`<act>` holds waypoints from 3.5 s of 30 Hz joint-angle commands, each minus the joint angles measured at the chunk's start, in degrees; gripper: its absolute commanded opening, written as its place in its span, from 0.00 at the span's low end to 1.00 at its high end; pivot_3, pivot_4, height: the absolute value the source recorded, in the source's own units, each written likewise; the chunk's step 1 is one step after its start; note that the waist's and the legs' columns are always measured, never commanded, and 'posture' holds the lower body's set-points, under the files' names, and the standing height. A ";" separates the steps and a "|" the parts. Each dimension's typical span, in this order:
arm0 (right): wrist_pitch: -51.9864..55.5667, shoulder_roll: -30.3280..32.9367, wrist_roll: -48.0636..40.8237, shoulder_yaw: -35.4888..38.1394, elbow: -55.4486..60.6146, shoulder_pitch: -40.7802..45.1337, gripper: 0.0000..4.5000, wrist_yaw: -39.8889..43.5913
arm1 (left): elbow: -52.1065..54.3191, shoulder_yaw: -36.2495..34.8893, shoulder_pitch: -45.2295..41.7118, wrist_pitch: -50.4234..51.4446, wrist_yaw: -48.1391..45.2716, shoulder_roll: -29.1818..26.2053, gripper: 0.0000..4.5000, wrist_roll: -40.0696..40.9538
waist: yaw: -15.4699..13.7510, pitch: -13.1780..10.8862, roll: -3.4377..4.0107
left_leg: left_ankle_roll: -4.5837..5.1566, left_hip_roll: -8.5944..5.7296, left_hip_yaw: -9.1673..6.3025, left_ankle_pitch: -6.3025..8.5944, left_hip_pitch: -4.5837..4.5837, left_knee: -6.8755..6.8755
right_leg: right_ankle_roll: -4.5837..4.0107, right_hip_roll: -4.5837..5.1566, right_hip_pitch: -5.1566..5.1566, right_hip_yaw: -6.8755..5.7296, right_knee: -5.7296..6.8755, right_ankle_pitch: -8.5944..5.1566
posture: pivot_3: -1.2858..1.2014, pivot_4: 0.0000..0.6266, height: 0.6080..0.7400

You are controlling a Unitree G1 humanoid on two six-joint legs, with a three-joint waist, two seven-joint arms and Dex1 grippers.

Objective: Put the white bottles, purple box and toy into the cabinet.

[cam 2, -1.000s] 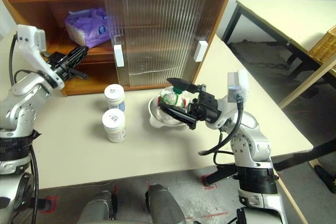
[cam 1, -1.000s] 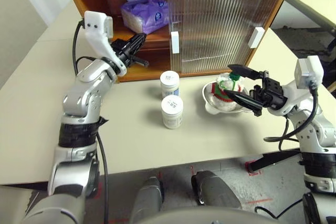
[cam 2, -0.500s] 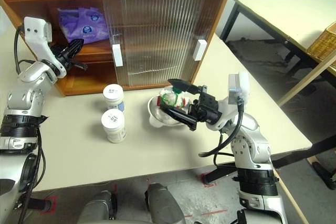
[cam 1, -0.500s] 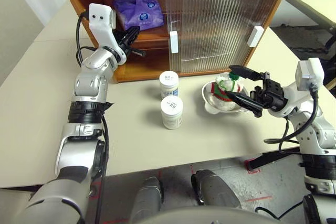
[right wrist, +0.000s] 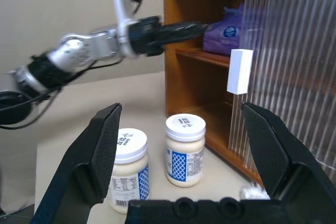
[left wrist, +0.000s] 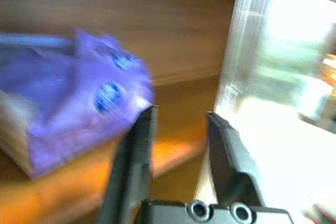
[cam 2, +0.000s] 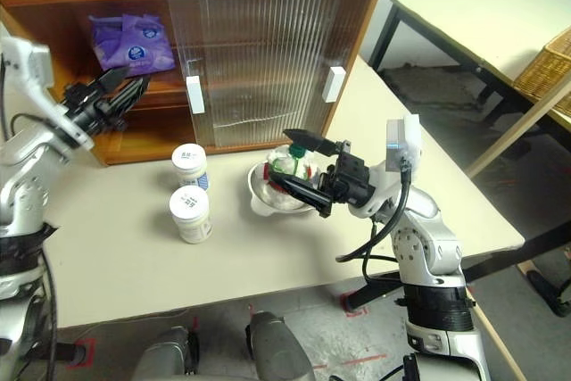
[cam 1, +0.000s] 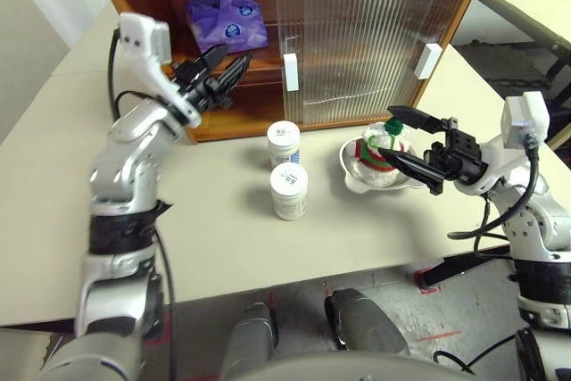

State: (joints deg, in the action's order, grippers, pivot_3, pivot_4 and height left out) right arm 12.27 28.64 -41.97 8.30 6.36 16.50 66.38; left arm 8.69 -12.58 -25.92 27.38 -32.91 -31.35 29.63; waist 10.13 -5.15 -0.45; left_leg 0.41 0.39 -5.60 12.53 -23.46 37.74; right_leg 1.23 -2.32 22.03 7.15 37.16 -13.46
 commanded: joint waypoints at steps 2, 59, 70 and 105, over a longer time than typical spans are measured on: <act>-0.27 0.44 0.34 -0.08 -1.63 0.67 1.00 1.87 | 1.07 -0.22 11.06 0.81 -7.74 -6.51 0.91 -0.67 | -0.10 0.00 0.00 | -0.05 0.02 -0.14 -0.03 0.03 -0.02 | -0.02 0.04 0.01 0.08 0.01 -0.02 | 0.43 0.14 1.00; -1.14 0.72 0.84 -0.02 -2.52 1.11 1.00 2.31 | -48.64 16.64 -3.39 -33.63 -22.82 10.97 0.71 -20.20 | 0.41 0.78 0.45 | -0.02 0.33 -0.44 -0.11 -0.49 0.13 | 0.29 0.10 0.40 0.08 0.01 0.11 | 0.41 0.09 1.00; -0.82 -0.18 0.96 -0.69 -1.32 0.83 1.00 1.23 | -43.79 13.85 -0.19 -34.68 -20.33 10.84 0.69 -18.30 | 0.72 0.92 0.46 | 0.15 0.03 -0.41 -0.23 -0.49 0.18 | 0.45 0.13 0.35 0.10 0.01 0.16 | 0.41 0.09 1.00; 0.03 -0.07 0.51 -0.63 -0.28 -0.86 1.00 1.58 | -55.19 6.82 -14.78 -28.40 6.54 10.49 0.69 -22.96 | 0.38 0.88 0.39 | 0.25 -0.22 -0.30 -0.45 -0.50 0.19 | 0.51 0.16 0.34 0.05 -0.02 0.29 | 0.41 0.12 1.00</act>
State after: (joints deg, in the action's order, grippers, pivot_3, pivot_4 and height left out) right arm 12.01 28.37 -41.72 7.74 5.67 16.03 67.90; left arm -45.33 -5.66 -39.33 -0.23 -27.07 -20.60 7.46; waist 10.51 -4.27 -0.06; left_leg 0.65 0.16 -5.88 12.08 -23.96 37.92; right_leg 1.76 -2.17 22.37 7.19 37.13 -13.18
